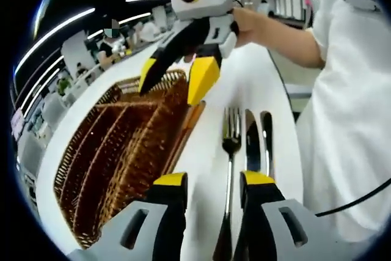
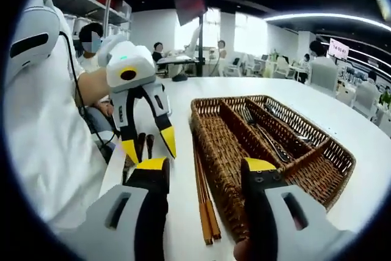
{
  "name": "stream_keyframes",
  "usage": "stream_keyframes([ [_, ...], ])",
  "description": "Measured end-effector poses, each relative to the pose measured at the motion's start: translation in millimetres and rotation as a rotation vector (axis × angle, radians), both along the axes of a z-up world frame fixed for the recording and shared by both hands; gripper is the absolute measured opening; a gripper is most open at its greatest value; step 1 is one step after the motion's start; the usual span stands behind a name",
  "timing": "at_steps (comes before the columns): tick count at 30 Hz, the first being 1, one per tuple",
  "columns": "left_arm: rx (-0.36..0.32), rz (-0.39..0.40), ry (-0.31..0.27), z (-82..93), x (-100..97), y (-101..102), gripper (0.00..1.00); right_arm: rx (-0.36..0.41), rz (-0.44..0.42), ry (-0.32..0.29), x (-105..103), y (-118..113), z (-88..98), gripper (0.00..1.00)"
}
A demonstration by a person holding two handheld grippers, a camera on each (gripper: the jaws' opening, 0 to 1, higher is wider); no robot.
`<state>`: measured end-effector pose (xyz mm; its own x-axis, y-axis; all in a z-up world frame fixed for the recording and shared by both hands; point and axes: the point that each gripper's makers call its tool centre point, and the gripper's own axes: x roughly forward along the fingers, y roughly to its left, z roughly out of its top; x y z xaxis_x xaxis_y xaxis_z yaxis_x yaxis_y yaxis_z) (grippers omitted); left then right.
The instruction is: Arrange the knives, forks, and spoons in their matching storage slots by inserting each utensil handle-first until every utensil is classified and aligned in the correct compartment
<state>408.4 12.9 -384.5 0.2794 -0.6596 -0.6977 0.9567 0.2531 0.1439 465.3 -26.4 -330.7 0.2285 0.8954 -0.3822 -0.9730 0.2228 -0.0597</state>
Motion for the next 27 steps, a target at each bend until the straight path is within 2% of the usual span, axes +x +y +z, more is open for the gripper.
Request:
stream_keyframes([
  [21,0.05,-0.043,0.041,-5.8,-5.8,-8.5,0.25,0.016,-0.003,0.006,-24.4,-9.6,-5.0,0.52],
  [27,0.068,-0.052,0.049,-8.2,-5.9,-8.9,0.23,0.015,-0.011,0.023,-32.6,-13.8,-13.1,0.53],
])
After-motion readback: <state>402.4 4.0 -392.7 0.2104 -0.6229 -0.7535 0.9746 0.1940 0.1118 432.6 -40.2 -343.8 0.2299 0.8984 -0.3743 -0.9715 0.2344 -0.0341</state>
